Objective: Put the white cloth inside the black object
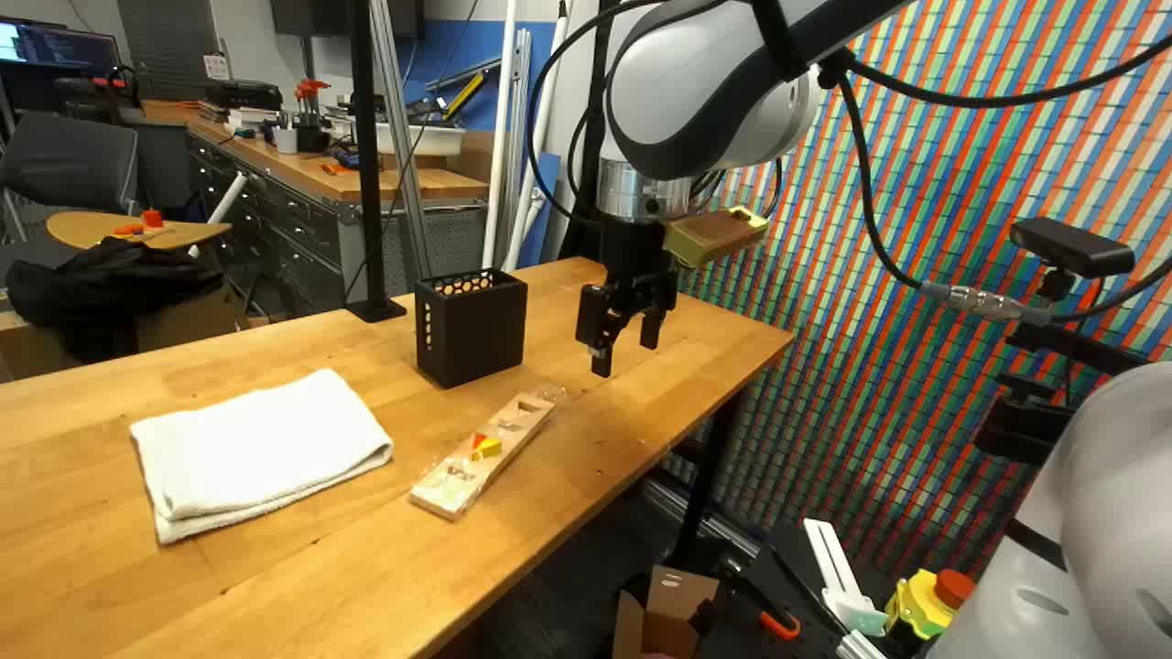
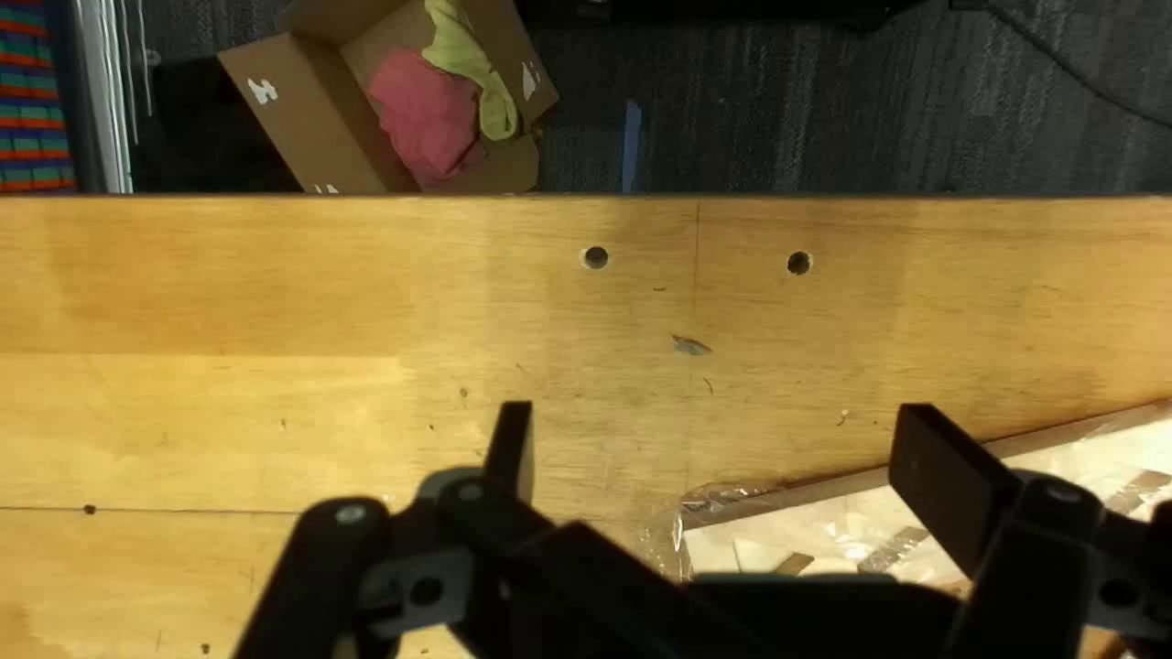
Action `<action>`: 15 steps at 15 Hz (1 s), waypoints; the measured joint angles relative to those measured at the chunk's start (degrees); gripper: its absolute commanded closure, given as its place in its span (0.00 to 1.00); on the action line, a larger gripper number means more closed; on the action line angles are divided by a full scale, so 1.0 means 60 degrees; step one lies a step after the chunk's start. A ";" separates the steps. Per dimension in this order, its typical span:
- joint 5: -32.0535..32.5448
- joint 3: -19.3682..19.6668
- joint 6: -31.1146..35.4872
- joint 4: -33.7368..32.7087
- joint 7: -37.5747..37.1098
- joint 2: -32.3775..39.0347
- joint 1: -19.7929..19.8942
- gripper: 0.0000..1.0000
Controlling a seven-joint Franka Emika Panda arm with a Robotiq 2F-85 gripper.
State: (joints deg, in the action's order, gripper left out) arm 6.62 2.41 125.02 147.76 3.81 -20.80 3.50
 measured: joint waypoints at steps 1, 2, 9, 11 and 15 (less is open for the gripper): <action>0.0000 0.0000 0.0000 -0.0027 0.0000 -0.0002 0.0000 0.00; 0.0000 0.0000 0.0000 -0.0049 0.0000 -0.0011 0.0000 0.00; 0.0000 -0.0021 -0.0003 -0.0035 0.0000 0.0040 -0.0016 0.00; 0.0000 -0.0123 -0.0002 -0.0095 -0.0006 0.0158 -0.0090 0.00; 0.0000 -0.0715 0.0012 -0.0724 -0.0318 0.0772 -0.0459 0.00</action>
State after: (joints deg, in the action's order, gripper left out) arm 6.62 -1.88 125.09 143.42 1.90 -16.17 0.75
